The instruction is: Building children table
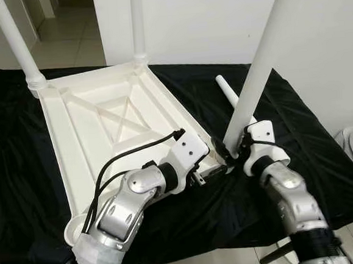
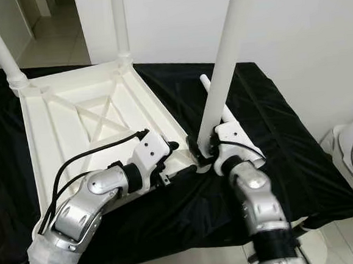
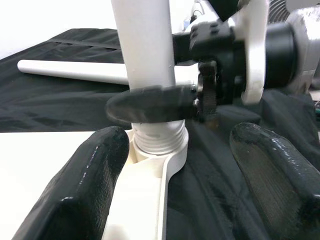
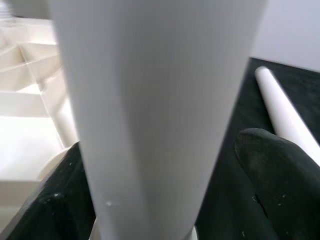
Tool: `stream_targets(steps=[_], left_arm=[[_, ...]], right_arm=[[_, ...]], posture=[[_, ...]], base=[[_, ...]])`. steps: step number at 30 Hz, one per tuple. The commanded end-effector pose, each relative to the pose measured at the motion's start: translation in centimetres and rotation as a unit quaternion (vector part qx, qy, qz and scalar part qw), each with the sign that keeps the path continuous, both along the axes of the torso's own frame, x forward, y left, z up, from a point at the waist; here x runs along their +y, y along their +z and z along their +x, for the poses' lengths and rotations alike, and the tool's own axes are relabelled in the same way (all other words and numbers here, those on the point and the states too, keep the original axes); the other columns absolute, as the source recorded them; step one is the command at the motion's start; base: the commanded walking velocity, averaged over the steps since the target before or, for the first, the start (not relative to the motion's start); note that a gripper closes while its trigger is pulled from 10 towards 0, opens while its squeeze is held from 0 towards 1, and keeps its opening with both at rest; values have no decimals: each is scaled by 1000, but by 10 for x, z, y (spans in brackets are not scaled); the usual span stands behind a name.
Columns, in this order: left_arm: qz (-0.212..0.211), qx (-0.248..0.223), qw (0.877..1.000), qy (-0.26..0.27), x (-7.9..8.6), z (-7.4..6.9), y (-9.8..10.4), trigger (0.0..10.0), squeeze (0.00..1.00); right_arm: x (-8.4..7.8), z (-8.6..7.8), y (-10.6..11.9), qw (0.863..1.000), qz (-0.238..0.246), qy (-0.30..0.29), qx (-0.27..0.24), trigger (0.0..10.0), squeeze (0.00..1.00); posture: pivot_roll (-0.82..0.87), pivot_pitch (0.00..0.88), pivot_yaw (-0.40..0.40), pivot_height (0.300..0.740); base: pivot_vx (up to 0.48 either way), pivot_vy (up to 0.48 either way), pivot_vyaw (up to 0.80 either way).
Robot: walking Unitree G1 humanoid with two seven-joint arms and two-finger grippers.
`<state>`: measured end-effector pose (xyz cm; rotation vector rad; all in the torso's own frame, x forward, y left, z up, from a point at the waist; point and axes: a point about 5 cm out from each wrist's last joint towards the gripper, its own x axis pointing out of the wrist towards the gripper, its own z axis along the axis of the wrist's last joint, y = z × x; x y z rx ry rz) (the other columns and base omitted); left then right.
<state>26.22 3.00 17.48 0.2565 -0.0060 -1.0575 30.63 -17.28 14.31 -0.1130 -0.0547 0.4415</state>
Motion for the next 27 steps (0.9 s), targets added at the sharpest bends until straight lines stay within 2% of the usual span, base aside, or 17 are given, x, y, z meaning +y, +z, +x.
stream_targets(steps=[1,3,8,10,11,12,13,22,23,26,27], left_arm=[[0,0,1000,-15,-3,-2,2,10000,0],[0,0,1000,-19,-5,-2,3,10000,0],[0,0,1000,-20,-5,-2,3,10000,0],[1,-1,1000,-21,-5,-2,3,10000,0],[1,-1,1000,-21,-5,-2,3,10000,0],[1,-1,1000,-21,-5,-2,3,10000,0],[2,-1,1000,-22,-5,-2,3,10000,0],[4,-3,1000,-25,-6,-2,2,10000,0],[4,-3,1000,-26,-6,-3,2,10000,0],[5,-3,1000,-27,-6,-3,2,10000,0],[5,-3,1000,-27,-7,-3,2,10000,0]], right_arm=[[-4,1,-4,1000,-2,27,5,10000,0],[-3,3,-9,998,-8,63,16,10000,0],[-2,3,-14,995,-22,90,25,10000,0],[-1,4,-17,994,-30,100,31,9686,0],[-1,5,-19,993,-36,110,34,1216,0],[-1,5,-19,993,-36,110,34,1216,0],[-2,5,-21,991,-40,120,37,0,0],[-6,8,-27,987,-55,146,34,0,0],[-6,8,-28,988,-54,141,35,9294,0],[-6,8,-29,989,-52,134,36,9294,0],[-5,7,-30,990,-48,126,39,10000,0]], posture=[[71,0,-47,740],[72,0,-47,740],[73,0,-46,740],[76,0,-46,740],[77,0,-47,740],[77,0,-47,740],[78,0,-47,740],[82,0,-53,740],[82,0,-54,740],[82,0,-55,740],[83,0,-57,740]], base=[[0,0,0],[0,0,0],[0,0,0],[0,0,0],[0,0,0],[0,0,0],[0,0,0],[0,0,0],[0,0,0],[0,0,0],[0,0,0]])
